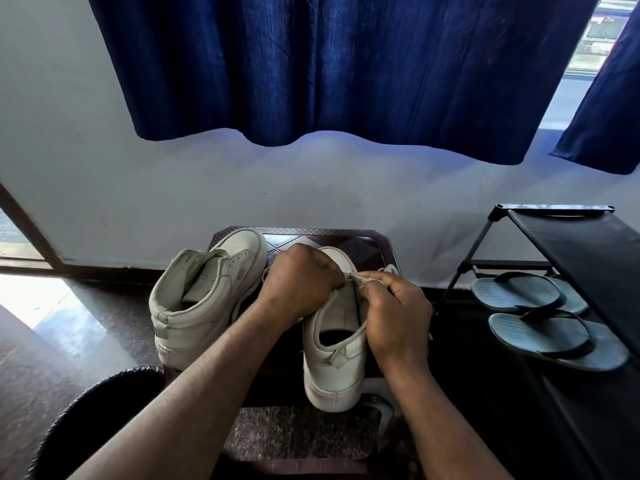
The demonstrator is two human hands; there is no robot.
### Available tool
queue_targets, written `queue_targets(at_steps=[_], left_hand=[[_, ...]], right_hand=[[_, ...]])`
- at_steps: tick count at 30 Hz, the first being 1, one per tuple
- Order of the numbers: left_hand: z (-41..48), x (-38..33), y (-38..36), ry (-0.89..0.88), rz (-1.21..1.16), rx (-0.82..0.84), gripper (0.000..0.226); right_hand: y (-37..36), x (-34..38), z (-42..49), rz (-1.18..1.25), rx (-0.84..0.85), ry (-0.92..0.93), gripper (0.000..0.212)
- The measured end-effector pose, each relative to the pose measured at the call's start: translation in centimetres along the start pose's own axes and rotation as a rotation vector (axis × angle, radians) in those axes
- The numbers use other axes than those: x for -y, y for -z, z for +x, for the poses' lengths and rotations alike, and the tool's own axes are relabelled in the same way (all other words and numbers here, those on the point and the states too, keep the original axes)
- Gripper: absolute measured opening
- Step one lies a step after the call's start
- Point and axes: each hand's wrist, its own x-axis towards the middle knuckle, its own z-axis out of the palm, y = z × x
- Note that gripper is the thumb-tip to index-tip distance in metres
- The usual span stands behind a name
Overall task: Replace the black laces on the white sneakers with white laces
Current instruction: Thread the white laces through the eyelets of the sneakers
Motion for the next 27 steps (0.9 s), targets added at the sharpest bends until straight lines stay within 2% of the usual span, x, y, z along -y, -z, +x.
queue_targets(at_steps=[8,16,23,25,27], left_hand=[[0.02,0.21,-0.50,0.066,-0.175,-0.022,0.011],[0.24,0.33,0.15,0.044,-0.105,0.072,0.010],[0.41,0.58,-0.60,-0.036,-0.022,0.009,0.013],[0.45,0.71,-0.66,-0.057,0.012,-0.005,0.013],[0.52,0.81,-0.60,-0.077,0.058,-0.020,0.014]], right_hand=[[-0.05,-0.08,0.07,0.005,-0.009,-0.023,0.024],[-0.09,0.13,-0.18,0.009,-0.006,-0.006,0.024],[-0.03,0.07,-0.21,0.014,-0.003,0.005,0.025],[0.02,0.07,-0.14,0.060,0.031,-0.022,0.020],[0.08,0.01,0.25,0.216,0.080,-0.124,0.016]])
